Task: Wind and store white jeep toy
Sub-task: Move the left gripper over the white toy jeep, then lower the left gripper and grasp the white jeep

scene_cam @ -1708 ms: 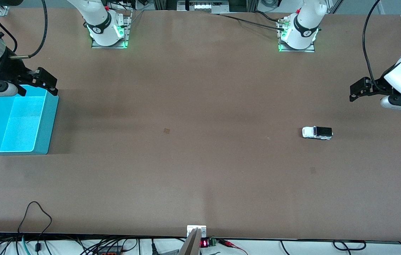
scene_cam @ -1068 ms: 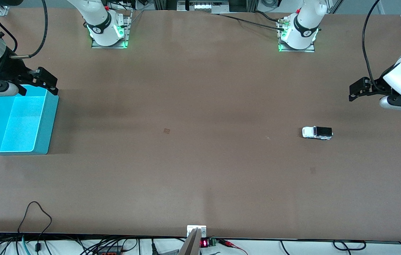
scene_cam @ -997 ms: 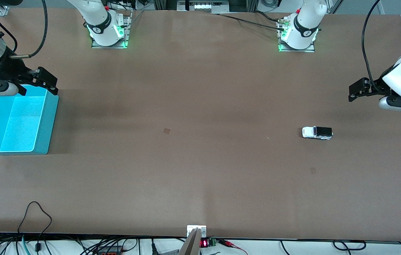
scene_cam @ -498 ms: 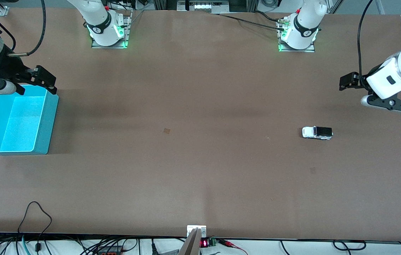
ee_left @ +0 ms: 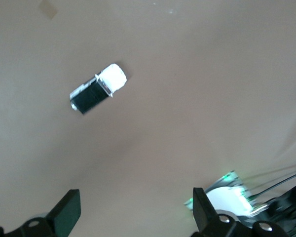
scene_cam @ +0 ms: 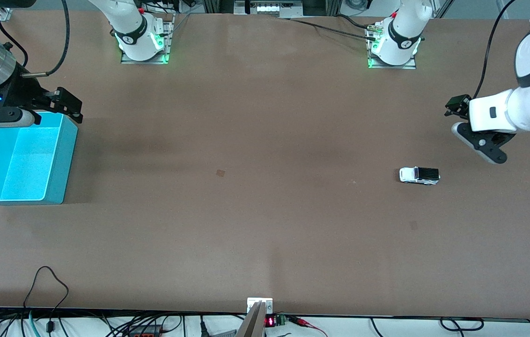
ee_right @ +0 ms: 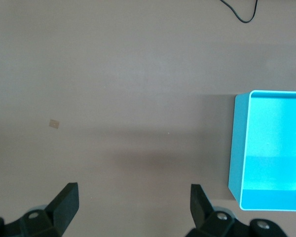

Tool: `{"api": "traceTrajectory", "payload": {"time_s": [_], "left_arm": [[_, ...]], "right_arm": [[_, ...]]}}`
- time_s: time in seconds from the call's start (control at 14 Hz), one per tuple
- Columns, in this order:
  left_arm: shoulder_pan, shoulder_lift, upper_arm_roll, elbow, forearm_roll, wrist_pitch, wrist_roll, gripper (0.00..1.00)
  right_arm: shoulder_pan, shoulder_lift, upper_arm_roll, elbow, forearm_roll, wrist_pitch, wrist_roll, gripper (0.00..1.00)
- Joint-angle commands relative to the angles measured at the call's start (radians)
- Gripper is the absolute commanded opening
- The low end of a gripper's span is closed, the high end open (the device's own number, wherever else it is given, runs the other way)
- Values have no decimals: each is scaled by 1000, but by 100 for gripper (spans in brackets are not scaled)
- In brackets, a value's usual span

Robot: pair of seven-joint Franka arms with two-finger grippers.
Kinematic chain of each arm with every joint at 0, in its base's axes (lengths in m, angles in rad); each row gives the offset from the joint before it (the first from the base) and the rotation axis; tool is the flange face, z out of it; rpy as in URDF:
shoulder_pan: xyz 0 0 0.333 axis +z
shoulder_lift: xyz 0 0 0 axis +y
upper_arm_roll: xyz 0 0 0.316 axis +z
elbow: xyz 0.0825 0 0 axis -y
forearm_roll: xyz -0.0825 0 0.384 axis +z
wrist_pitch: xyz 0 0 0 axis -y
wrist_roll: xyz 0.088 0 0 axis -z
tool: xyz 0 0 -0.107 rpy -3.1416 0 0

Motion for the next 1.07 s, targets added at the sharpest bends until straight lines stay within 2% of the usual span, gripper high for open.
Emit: {"api": "traceTrajectory", "payload": {"time_s": [0.0, 0.43, 0.78, 1.0], "left_arm": [[3, -7, 0, -135, 25, 153, 195, 100], [3, 21, 1, -397, 119, 613, 498, 100], [48, 165, 0, -439, 136, 845, 687, 100], [77, 205, 0, -500, 137, 1003, 727, 100]], "right_arm": [[2, 5, 0, 17, -6, -21, -1, 100], [3, 14, 3, 18, 5, -19, 7, 100], [2, 14, 2, 17, -3, -22, -12, 100], [-1, 16, 2, 17, -8, -19, -7, 100]]}}
